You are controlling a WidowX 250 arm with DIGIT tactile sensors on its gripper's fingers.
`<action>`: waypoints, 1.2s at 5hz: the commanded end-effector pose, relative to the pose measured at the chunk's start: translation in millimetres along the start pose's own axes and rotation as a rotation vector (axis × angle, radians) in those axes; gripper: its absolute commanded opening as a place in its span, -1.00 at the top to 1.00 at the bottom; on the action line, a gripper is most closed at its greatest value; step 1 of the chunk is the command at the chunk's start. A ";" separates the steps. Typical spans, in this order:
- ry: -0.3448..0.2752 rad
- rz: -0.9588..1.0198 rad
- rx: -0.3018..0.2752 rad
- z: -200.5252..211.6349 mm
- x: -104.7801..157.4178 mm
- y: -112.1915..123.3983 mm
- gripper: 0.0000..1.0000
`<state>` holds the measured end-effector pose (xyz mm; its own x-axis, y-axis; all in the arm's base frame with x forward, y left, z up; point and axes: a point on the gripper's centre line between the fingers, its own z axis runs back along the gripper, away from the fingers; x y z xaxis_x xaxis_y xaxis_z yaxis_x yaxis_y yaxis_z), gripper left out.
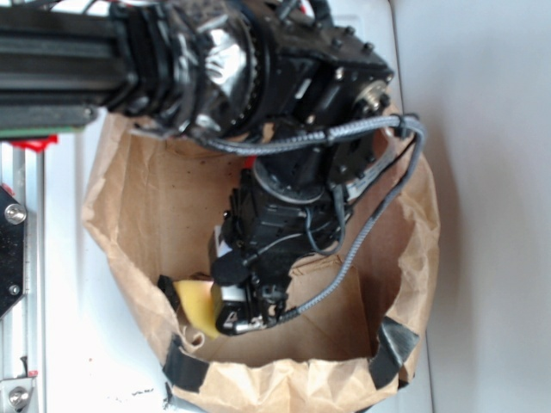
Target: Grab the green sponge.
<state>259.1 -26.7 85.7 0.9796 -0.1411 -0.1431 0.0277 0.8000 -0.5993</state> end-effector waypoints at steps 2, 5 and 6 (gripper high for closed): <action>-0.303 -0.029 0.199 65.5 -1.4 2.7 1.00; -0.579 -0.024 0.183 120.1 -11.8 -6.8 1.00; -0.601 -0.051 0.188 130.0 -20.7 -14.9 1.00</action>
<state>265.4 24.8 176.6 0.9506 0.1231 0.2850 0.0308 0.8761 -0.4811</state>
